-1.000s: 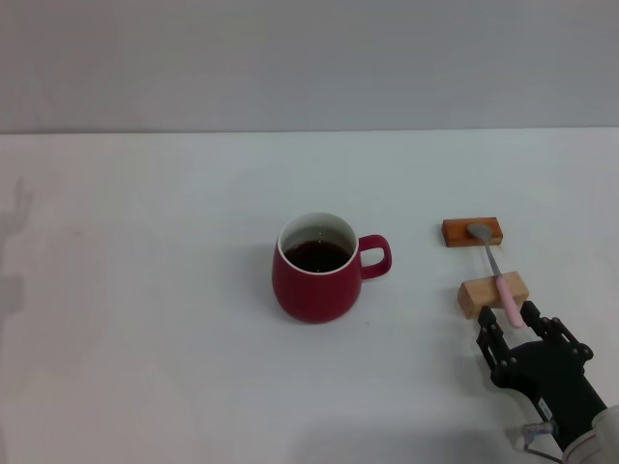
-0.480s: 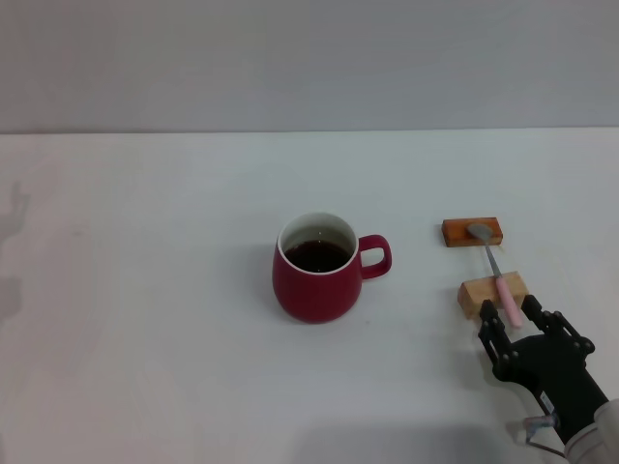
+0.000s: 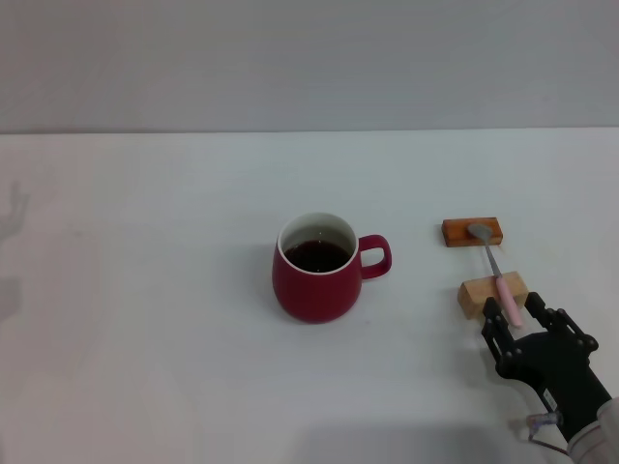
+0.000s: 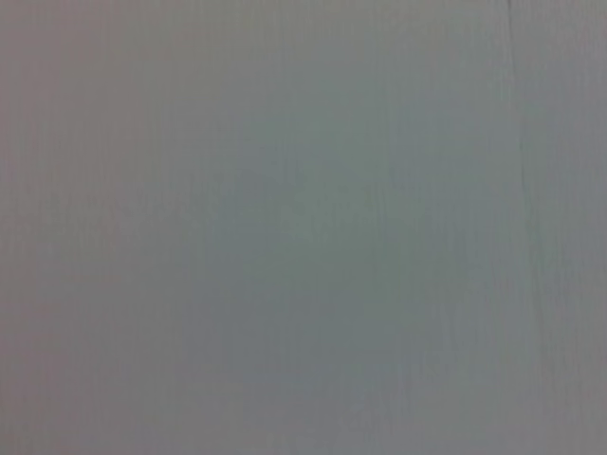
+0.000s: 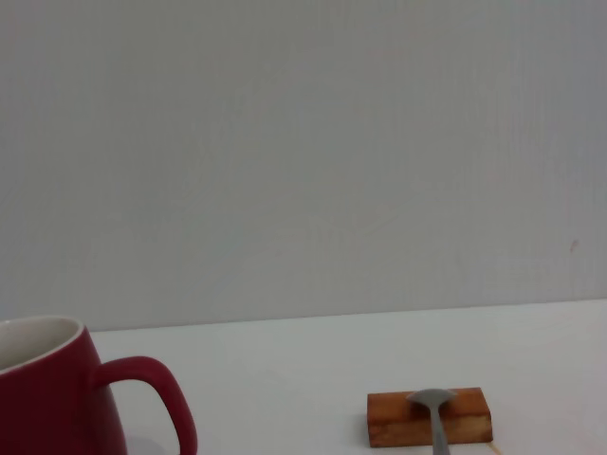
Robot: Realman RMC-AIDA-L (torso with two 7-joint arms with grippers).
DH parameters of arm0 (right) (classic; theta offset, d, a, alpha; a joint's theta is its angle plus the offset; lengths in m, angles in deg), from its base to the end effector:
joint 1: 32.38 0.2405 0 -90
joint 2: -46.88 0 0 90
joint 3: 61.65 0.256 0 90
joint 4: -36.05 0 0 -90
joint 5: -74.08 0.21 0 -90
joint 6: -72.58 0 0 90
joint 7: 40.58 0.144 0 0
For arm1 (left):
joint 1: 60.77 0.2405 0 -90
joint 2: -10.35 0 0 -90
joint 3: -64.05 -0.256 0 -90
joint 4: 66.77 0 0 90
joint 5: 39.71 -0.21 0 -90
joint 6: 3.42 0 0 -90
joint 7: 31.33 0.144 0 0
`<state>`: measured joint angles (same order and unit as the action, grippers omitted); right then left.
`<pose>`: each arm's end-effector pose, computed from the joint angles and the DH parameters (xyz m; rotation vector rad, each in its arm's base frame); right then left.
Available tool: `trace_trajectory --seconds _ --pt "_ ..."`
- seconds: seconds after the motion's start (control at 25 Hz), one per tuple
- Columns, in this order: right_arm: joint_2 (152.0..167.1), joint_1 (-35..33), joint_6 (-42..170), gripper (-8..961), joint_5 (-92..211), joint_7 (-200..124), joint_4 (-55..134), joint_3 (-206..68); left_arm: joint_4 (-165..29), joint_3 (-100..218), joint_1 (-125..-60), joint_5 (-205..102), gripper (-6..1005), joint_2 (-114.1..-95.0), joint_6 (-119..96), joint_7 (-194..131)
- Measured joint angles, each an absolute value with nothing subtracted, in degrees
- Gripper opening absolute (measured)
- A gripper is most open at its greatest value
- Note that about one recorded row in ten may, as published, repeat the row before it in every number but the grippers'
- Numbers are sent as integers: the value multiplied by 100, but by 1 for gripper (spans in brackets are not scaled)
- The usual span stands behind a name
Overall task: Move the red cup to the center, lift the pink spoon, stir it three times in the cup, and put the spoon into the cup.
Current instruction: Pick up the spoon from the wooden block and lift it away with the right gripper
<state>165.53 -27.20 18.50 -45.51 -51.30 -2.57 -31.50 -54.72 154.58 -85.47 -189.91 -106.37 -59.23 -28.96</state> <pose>0.3050 0.2311 -0.1042 -1.7544 0.7927 0.5982 -0.3785 0.3516 0.0614 -1.2643 -0.5775 -0.4516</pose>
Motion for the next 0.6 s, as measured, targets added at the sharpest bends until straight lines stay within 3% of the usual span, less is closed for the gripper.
trace_trajectory --seconds 0.6 --pt "16568 -2702 1871 482 -4527 -5131 -217 -3151 -5472 15451 -8548 -18991 847 -10637 -5922 -2895"
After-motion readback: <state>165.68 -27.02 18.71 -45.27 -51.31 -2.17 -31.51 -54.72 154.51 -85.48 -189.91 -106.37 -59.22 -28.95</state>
